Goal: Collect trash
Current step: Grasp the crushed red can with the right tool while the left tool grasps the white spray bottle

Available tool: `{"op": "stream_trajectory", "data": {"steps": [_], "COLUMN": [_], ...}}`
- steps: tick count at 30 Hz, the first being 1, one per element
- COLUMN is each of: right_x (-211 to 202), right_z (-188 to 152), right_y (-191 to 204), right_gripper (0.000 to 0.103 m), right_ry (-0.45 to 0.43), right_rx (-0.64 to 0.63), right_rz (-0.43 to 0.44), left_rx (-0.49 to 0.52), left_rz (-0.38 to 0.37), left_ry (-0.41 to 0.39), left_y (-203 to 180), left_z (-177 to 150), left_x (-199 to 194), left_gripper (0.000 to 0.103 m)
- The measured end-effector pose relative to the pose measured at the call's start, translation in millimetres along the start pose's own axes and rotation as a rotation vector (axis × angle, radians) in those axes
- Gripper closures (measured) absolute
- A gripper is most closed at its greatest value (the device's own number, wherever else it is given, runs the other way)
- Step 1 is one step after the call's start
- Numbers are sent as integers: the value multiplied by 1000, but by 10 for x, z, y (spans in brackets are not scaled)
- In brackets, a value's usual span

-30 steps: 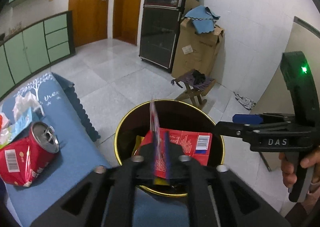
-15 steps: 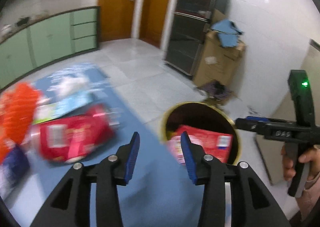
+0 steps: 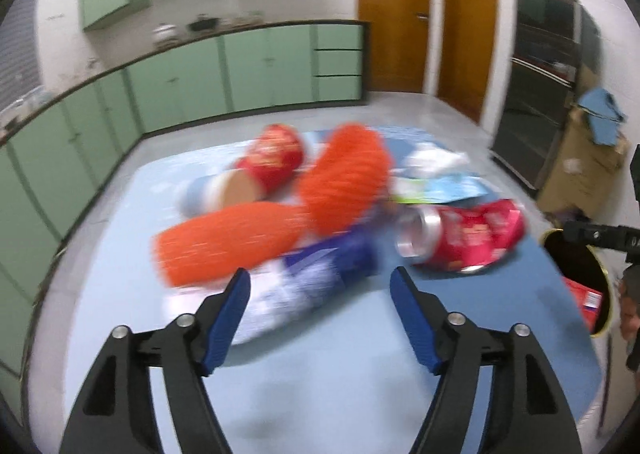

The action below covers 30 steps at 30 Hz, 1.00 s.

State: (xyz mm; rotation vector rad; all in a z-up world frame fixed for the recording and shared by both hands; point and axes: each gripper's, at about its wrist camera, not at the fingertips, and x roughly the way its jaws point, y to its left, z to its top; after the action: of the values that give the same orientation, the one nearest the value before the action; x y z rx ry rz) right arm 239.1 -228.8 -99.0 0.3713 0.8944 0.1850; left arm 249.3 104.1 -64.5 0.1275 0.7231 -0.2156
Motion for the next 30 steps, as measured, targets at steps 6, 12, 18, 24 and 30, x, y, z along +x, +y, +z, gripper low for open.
{"op": "stream_trajectory", "data": {"steps": [6,12,18,24,30], "right_x": [375,624,750,886,938], "right_z": [177,246,334,355,347], "right_y": [100,76,133,236,277], "right_gripper": [10,9,8,8,48], "right_ry": [50,82,84,97,110], "right_rx": [-17,-6,-21,-40,-41], "right_rz": [37,42,46,60,51], "left_rx": [-73,-140,-172,-187,-176], "left_rz": [142,178,172,126,91], "left_ry": [-5,11,28,47,86], "left_y": [557,870,1003,976,873], "left_z": [-111,-177,-234,-230,-192], "left_x": [-74,-27,42,159,349], "left_gripper": [22,21,20,20,22]}}
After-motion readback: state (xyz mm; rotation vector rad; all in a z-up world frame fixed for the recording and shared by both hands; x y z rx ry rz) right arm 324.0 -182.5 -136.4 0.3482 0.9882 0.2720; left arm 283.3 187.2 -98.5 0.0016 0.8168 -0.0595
